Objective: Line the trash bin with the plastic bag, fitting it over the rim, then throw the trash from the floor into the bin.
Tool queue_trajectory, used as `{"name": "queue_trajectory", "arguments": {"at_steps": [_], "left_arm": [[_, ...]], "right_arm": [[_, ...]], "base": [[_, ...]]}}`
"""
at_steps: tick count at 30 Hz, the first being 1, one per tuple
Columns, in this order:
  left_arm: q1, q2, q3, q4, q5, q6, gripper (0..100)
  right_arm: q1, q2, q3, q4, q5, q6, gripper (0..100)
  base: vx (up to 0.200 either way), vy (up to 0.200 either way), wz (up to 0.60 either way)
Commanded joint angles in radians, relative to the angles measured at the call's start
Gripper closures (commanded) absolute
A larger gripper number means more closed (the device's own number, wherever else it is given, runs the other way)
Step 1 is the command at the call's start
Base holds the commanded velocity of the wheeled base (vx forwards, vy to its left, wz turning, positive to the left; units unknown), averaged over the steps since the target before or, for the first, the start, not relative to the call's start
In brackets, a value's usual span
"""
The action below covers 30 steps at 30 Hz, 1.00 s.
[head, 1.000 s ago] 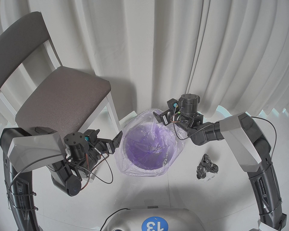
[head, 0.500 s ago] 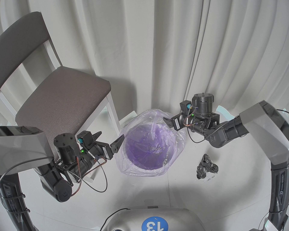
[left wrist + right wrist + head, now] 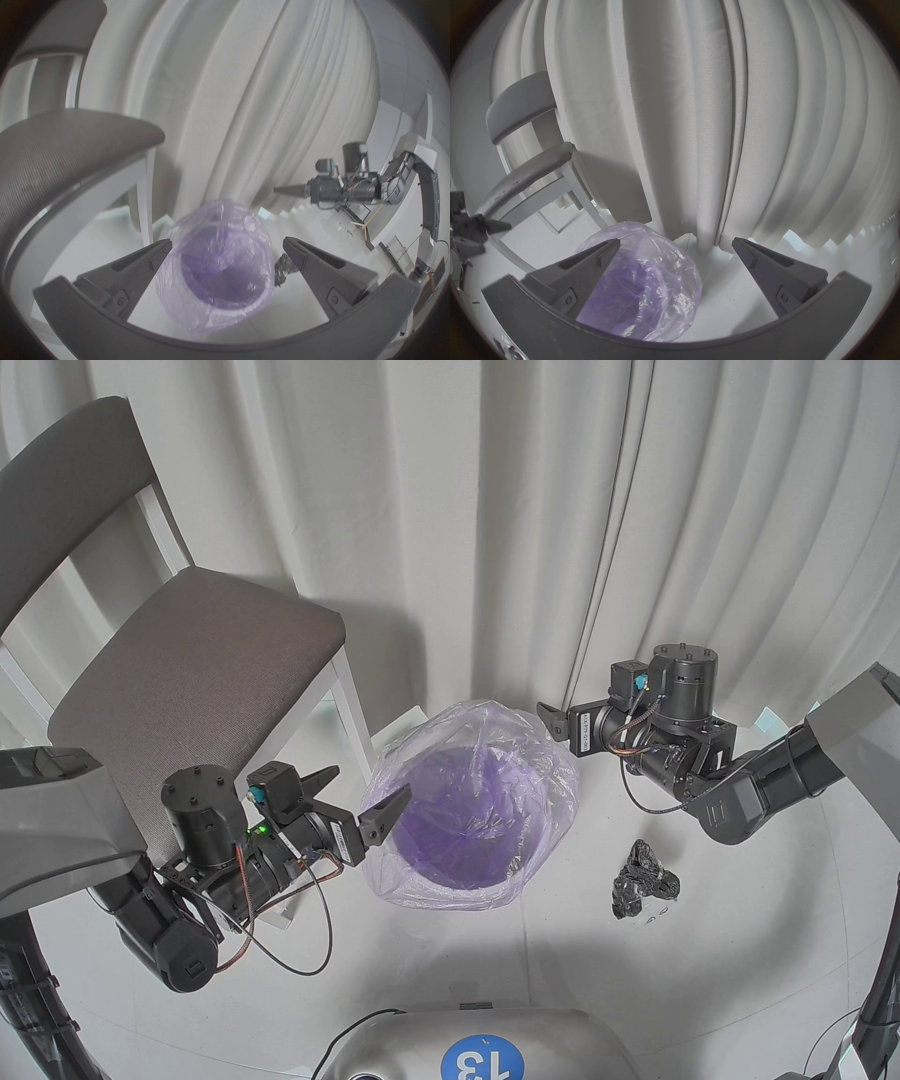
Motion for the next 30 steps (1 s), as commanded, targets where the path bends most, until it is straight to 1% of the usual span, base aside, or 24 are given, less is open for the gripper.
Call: {"name": "queue_trajectory", "arguments": {"at_steps": [1,3,4,5,6,7,8,9,10,11,12,13,14,16,18,20,21,23,30], "left_arm": [[-0.001,-0.047,-0.214,0.318,0.003,-0.003,0],[-0.004,-0.041,-0.305,0.444,0.031,0.000,0],[-0.004,-0.040,-0.319,0.461,0.035,0.000,0],[-0.008,-0.015,-0.394,0.556,0.063,0.000,0],[-0.008,-0.015,-0.394,0.556,0.063,0.000,0],[-0.013,0.031,-0.490,0.634,0.103,0.000,0],[-0.013,0.031,-0.490,0.634,0.103,0.000,0],[-0.028,0.095,-0.578,0.674,0.170,0.006,0],[-0.028,0.095,-0.578,0.674,0.170,0.006,0],[-0.031,0.146,-0.653,0.694,0.232,0.058,0],[-0.031,0.151,-0.661,0.695,0.236,0.070,0],[-0.030,0.174,-0.699,0.711,0.241,0.126,0],[-0.030,0.197,-0.722,0.718,0.241,0.149,0],[-0.033,0.244,-0.783,0.728,0.253,0.162,0],[-0.033,0.281,-0.828,0.749,0.261,0.167,0],[-0.033,0.282,-0.831,0.752,0.262,0.167,0],[-0.031,0.307,-0.872,0.795,0.272,0.165,0],[-0.024,0.332,-0.906,0.807,0.275,0.158,0],[0.001,0.350,-0.915,0.801,0.284,0.155,0]], "right_arm": [[0.016,-0.015,0.027,0.005,-0.005,0.036,0],[0.008,-0.013,0.019,0.011,-0.003,0.029,0],[0.007,-0.013,0.019,0.014,-0.003,0.028,0],[-0.006,-0.016,0.016,0.067,-0.001,0.014,0],[-0.006,-0.016,0.016,0.067,-0.001,0.014,0],[-0.015,-0.018,-0.008,0.169,0.008,0.000,0],[-0.015,-0.018,-0.008,0.169,0.008,0.000,0],[-0.024,-0.009,-0.054,0.238,0.014,0.003,0],[-0.024,-0.009,-0.054,0.238,0.014,0.003,0],[-0.039,0.008,-0.107,0.259,0.017,0.003,0],[-0.041,0.014,-0.113,0.259,0.017,0.003,0],[-0.047,0.054,-0.145,0.259,0.017,0.002,0],[-0.052,0.077,-0.166,0.259,0.017,0.000,0],[-0.059,0.114,-0.205,0.256,0.018,-0.001,0],[-0.064,0.159,-0.245,0.250,0.032,0.002,0],[-0.064,0.162,-0.248,0.250,0.034,0.002,0],[-0.064,0.206,-0.298,0.236,0.058,0.006,0],[-0.064,0.257,-0.352,0.212,0.069,0.006,0],[-0.070,0.343,-0.433,0.141,0.072,0.006,0]], "base": [[0.000,0.000,0.00],[0.000,0.000,0.00],[0.000,0.000,0.00],[0.000,0.000,0.00],[0.000,0.000,0.00],[0.000,0.000,0.00],[0.000,0.000,0.00],[0.000,0.000,0.00],[0.000,0.000,0.00],[0.000,0.000,0.00],[0.000,0.000,0.00],[0.000,0.000,0.00],[0.000,0.000,0.00],[0.000,0.000,0.00],[0.000,0.000,0.00],[0.000,0.000,0.00],[0.000,0.000,0.00],[0.000,0.000,0.00],[0.000,0.000,0.00]]}}
